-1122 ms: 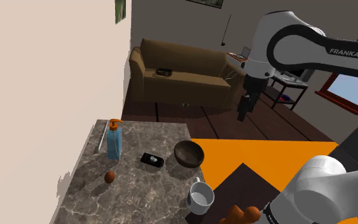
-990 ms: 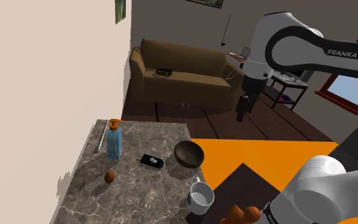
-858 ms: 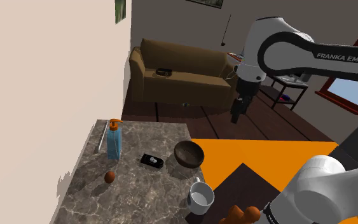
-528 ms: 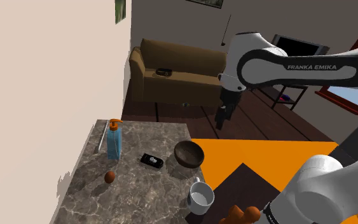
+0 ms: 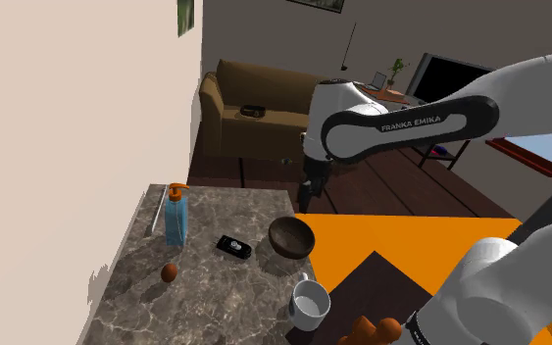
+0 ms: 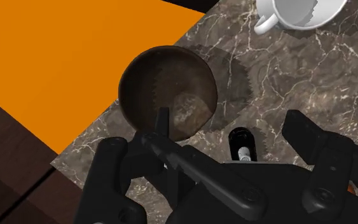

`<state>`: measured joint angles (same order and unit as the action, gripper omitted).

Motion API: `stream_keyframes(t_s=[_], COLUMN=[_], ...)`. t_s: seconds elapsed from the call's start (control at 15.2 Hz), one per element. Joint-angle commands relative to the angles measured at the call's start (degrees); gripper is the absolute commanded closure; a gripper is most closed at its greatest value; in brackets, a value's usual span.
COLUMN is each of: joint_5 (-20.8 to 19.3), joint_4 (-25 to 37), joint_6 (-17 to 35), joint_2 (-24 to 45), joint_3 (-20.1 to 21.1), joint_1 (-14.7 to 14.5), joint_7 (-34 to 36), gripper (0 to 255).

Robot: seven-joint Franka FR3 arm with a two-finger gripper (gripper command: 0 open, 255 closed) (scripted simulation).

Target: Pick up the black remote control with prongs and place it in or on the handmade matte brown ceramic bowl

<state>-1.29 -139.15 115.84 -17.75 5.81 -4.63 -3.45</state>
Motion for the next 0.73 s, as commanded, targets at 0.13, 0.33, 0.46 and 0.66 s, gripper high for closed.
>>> stream_keyframes(t_s=[0.13, 0.33, 0.46, 0.66], joint_5=[-0.3, -1.0, -1.7, -3.1], joint_4=[2.2, 4.7, 6.7, 10.3], joint_6=[6.4, 10.4, 12.8, 15.8], joint_2=[8.1, 14.4, 18.6, 25.0], joint_3=[1.4, 2.4, 2.9, 3.6], joint_1=[-0.9, -1.5, -2.0, -2.9], joint_7=[0.8, 1.6, 2.2, 3.2], gripper=[0, 0, 0, 0])
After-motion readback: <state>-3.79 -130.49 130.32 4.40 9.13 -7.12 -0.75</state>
